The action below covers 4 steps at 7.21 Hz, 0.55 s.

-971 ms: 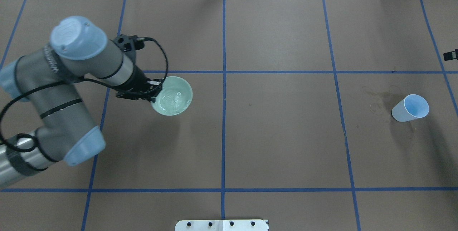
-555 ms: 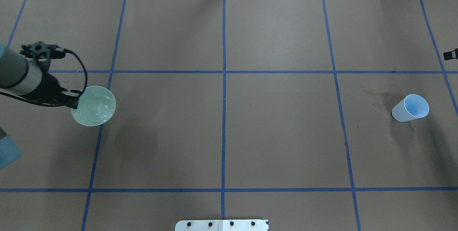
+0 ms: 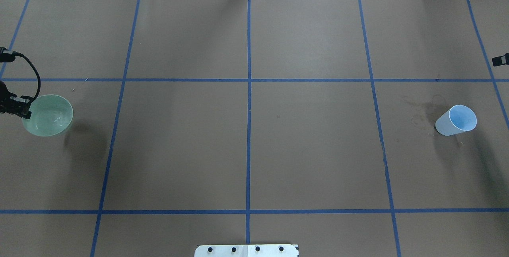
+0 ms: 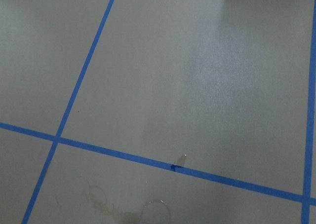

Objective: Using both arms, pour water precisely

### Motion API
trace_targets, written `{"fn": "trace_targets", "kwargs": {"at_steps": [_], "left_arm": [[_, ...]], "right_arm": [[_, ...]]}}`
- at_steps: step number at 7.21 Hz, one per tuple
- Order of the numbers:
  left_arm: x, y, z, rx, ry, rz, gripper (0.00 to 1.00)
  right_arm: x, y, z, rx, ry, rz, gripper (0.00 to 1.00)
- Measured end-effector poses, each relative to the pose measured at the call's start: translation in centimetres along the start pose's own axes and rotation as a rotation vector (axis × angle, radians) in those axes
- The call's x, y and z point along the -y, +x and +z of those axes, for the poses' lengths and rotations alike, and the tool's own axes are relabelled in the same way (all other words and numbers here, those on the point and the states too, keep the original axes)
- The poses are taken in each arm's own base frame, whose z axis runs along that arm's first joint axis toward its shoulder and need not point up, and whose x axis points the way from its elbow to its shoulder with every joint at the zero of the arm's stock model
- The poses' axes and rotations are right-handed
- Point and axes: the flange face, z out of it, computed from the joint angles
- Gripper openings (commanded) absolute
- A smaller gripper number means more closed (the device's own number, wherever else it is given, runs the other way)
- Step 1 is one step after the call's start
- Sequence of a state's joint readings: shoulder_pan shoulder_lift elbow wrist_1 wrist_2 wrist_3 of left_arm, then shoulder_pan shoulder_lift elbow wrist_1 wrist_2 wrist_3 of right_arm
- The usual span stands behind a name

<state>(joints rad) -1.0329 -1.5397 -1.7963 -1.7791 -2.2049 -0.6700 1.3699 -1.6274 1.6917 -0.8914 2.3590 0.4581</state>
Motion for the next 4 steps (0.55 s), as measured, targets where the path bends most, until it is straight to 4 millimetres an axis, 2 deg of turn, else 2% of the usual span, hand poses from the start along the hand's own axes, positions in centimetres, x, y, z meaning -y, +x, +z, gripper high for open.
{"fn": "trace_targets", "kwargs": {"at_steps": [1, 2, 3, 4], "left_arm": [[0.1, -1.0, 0.9, 0.012, -0.016, -0.013, 0.0], [0.2, -1.7, 1.6, 0.021, -0.028, -0.024, 0.1], [0.2, -2.1, 2.0, 0.027, -0.037, -0.032, 0.99], [0.2, -2.5, 2.4, 0.032, -0.043, -0.039, 1.0]], "right_arm": [[0.0, 0.0, 0.0, 0.0, 0.001, 0.0, 0.99], [0.0, 0.0, 0.0, 0.001, 0.001, 0.0, 0.99], [0.0, -0.1, 0.0, 0.001, 0.0, 0.0, 0.99], [0.0, -0.1, 0.0, 0.001, 0.001, 0.001, 0.99]]}}
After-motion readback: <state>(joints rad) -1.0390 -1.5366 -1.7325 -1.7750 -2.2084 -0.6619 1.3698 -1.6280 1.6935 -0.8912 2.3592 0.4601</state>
